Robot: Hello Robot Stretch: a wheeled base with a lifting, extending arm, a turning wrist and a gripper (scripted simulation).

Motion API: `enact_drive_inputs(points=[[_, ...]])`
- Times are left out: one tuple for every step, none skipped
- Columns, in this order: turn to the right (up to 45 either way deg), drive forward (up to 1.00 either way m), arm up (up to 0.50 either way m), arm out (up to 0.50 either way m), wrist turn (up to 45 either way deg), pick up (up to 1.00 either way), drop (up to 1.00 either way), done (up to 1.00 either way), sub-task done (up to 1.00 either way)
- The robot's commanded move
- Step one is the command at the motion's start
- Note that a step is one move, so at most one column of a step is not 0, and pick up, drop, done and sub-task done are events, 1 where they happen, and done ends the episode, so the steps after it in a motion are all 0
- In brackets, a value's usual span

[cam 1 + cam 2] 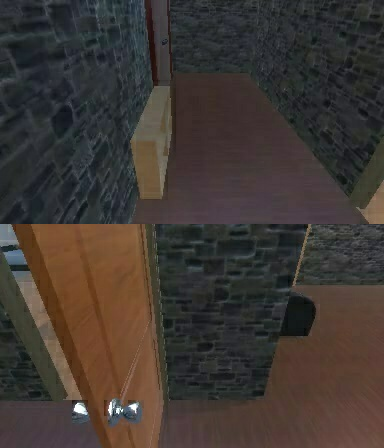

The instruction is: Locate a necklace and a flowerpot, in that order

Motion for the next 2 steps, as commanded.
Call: enact_drive_inputs(points=[[0.0,0.30,0.00,0.00,0.0,0.00,0.00,0.00,0.00],[36.0,0.00,0.00,0.00,0.0,0.00,0.00,0.00,0.00]])
